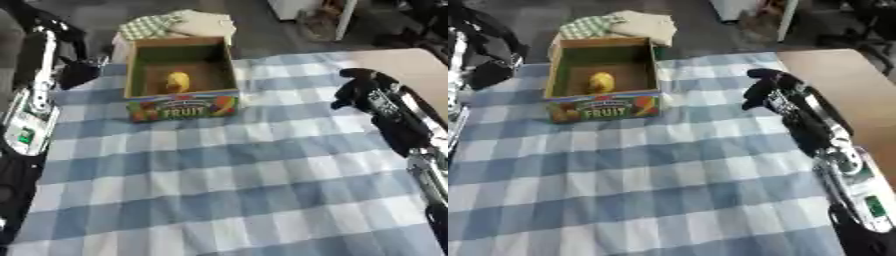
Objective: Pick up objects on the table and place them in the box.
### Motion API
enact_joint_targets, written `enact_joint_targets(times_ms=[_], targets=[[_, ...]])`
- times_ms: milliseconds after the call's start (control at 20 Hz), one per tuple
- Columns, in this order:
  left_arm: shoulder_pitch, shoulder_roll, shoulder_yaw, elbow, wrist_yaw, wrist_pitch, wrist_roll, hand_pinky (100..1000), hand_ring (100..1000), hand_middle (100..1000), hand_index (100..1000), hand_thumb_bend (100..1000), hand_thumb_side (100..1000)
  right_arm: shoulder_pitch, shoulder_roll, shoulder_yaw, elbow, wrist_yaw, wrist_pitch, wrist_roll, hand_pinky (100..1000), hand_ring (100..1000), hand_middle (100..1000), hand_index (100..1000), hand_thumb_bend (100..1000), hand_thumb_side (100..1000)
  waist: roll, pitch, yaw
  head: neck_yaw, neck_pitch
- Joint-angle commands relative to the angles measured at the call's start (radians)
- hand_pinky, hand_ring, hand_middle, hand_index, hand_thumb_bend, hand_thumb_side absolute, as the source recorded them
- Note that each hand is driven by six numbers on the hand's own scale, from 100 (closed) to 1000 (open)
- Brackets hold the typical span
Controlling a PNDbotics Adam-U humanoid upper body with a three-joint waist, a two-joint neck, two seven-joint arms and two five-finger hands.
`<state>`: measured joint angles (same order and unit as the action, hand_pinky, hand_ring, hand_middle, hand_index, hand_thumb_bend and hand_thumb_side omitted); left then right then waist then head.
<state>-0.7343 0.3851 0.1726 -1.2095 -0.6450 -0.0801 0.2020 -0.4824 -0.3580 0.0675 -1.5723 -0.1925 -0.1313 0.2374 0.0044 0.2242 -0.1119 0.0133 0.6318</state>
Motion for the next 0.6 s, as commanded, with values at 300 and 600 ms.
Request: enact_joint_targets(times_ms=[300, 600], targets=[[0.177, -0.05, 0.05, -0.23, 0.138, 0.052, -0.025, 741, 661, 625, 653, 448, 521, 0.017, -0.015, -0.016, -0.006, 0.013, 0.001, -0.013, 683, 568, 558, 821, 100, 685, 0.0, -0.026, 0.021, 0.03, 0.033], [0.349, -0.097, 0.024, -0.403, 0.244, 0.103, -0.017, 734, 648, 614, 644, 437, 527, 0.026, -0.004, -0.013, -0.003, 0.015, 0.003, -0.011, 683, 568, 558, 821, 100, 686, -0.005, -0.037, 0.018, 0.046, 0.062]])
